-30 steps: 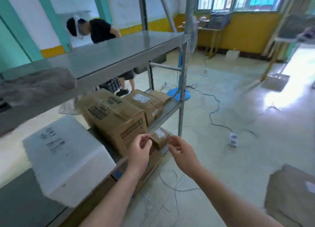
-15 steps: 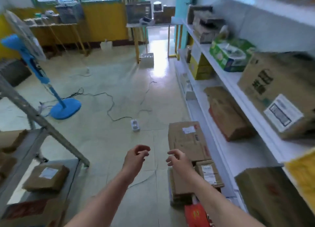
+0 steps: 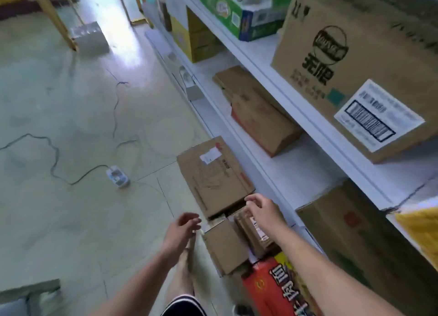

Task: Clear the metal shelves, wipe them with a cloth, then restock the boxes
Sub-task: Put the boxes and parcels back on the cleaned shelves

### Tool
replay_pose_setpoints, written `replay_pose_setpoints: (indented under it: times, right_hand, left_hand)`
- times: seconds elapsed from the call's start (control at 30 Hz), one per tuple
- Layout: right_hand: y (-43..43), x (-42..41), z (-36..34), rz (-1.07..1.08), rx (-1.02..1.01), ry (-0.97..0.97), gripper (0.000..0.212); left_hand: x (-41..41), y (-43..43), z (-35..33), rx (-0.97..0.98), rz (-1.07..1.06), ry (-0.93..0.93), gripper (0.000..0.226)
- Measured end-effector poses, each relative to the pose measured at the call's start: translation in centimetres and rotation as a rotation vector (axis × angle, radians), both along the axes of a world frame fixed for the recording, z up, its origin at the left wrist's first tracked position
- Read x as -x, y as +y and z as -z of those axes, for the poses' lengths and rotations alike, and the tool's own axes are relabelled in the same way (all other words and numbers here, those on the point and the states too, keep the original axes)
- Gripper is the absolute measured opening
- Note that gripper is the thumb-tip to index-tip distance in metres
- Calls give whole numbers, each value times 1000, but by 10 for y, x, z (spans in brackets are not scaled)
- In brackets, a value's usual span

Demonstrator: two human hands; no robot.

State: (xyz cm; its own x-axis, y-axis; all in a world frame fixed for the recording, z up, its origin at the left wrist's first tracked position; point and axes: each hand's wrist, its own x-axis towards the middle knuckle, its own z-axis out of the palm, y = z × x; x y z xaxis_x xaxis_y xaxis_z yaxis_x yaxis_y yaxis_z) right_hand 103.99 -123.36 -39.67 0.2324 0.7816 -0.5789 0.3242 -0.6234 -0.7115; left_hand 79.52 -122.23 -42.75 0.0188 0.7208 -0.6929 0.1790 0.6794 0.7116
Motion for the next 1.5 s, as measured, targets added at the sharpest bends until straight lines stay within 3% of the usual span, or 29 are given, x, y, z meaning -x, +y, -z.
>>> replay_pose_setpoints:
  times: [0.2,0.33,0.4,0.53,0.57,0.67,0.77,0.9,1.03,1.13,1.33,1.43,1.5]
  right_hand:
    - [119,2,183,167,223,-3,12]
    - [184,-13,286,106,380,-57,15]
    - [219,-29,337,41,409,-131,19]
    - [283,-62,434,1,350,-369,39]
    - [298,-67,461,-22,351,-402,47]
    - [330,-71,510,-54,407,-439,74]
    - [338,-66,540,96,486,-387,85]
    - [334,-52,534,151,495,-444,73]
    - [339,-30,467,92,427,-442,62]
    - [340,-11,388,-22,432,-386,69]
    - [307,17,206,38,280,-307,75]
    - [265,33,120,93,136,-263,74]
    - [233,40,77,158,60,-226,69]
  left_hand:
    - [17,142,192,253,132,47,14]
    - [17,222,318,302,172,180,20]
    - [8,250,377,272,132,244,39]
    - [3,275,467,335,8,248,106]
    - [4,275,493,376,-9,232,111]
    - [0,265,519,439,-41,99,80]
    - [-5,257,530,447,-120,-27,53]
    - [5,262,517,427,-283,-50,51]
    - [37,274,459,356,-330,-26,74]
    - [54,279,387,321,-297,-34,76]
    - [70,262,192,200,-364,23,42]
    - [77,230,103,69,-385,54,42]
    - [85,205,56,2,-380,121,59]
